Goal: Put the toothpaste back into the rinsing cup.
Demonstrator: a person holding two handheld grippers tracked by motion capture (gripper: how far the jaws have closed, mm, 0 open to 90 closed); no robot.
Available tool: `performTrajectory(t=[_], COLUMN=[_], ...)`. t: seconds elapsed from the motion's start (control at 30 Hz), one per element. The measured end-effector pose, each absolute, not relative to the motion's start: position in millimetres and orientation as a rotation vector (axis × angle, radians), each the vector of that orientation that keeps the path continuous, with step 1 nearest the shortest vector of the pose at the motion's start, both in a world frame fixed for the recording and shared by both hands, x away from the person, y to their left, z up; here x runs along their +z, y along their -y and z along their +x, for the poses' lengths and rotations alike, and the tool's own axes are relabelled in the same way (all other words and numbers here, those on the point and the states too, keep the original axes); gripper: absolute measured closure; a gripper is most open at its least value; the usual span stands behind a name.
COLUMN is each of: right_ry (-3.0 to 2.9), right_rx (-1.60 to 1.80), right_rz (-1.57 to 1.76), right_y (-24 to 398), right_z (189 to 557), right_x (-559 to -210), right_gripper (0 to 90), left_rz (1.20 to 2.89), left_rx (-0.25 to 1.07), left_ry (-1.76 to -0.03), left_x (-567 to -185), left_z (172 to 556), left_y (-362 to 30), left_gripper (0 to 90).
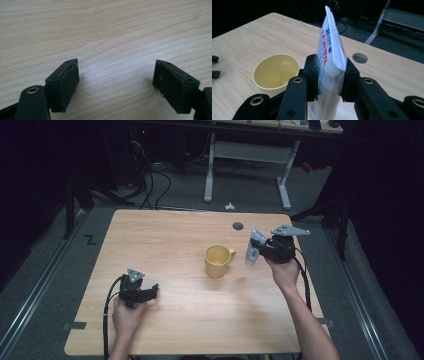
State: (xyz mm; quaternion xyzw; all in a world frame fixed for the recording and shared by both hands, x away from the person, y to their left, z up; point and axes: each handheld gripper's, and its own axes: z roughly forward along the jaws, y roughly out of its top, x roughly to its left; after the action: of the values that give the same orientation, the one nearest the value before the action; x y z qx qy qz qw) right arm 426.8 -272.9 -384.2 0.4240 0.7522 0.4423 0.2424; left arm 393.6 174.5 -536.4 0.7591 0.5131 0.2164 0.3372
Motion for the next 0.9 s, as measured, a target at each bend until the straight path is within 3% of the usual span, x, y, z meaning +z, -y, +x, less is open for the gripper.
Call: performTrajectory(t=[0.9], right_ry=[-2.146], right_rx=[1.347], right_rz=[0.969], right_y=[238.4], right_z=[412.9], right_x=[-344.1], right_gripper=[71.4], left_rz=[1.979], left_rx=[0.564], left_ry=[-1.337], left_x=[-536.4], left_z=[393.6], left_y=[-174.5], left_gripper=[21.4])
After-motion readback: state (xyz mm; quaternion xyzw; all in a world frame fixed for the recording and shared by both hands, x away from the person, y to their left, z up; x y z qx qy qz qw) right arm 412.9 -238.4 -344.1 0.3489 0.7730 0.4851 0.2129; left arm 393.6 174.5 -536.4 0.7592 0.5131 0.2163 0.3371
